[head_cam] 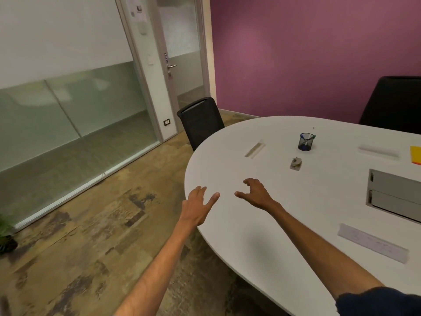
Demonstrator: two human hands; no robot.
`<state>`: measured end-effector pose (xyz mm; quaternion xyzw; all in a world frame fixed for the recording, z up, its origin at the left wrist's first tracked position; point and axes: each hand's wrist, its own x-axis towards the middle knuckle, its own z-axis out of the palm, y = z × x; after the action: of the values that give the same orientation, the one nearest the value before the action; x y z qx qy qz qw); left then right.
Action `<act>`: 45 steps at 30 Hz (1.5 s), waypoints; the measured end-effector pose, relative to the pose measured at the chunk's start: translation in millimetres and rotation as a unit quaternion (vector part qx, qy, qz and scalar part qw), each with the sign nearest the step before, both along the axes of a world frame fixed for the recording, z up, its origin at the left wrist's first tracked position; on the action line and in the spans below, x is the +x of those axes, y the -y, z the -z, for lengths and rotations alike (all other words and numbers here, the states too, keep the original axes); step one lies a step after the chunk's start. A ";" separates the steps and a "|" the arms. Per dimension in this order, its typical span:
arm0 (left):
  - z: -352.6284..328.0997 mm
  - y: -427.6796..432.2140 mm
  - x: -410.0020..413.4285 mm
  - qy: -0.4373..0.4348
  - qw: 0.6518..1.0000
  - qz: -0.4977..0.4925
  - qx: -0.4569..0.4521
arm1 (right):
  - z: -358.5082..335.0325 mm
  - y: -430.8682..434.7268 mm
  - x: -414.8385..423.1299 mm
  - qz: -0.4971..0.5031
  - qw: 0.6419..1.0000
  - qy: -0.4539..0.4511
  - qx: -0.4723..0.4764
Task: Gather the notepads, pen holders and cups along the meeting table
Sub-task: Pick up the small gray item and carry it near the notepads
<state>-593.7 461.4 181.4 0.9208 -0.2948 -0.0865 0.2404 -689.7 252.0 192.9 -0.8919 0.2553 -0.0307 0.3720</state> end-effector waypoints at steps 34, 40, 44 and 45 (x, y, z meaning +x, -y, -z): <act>99.2 393.8 210.0 -0.015 0.943 0.306 0.132 | 112.3 305.7 114.1 0.369 0.926 -0.020 0.082; 144.0 466.7 241.5 -0.023 0.929 0.338 0.151 | 145.1 370.4 136.3 0.430 0.898 -0.014 0.086; 175.3 511.7 247.8 -0.019 0.913 0.371 0.169 | 176.0 401.6 145.4 0.462 0.881 -0.001 0.099; 181.3 523.4 248.0 -0.010 0.905 0.385 0.180 | 183.7 407.9 148.2 0.466 0.879 0.002 0.101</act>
<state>-345.7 -62.0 0.2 0.7625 -0.6030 -0.2333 0.0221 -541.5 -155.9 9.3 -0.6269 0.6427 -0.1764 0.4034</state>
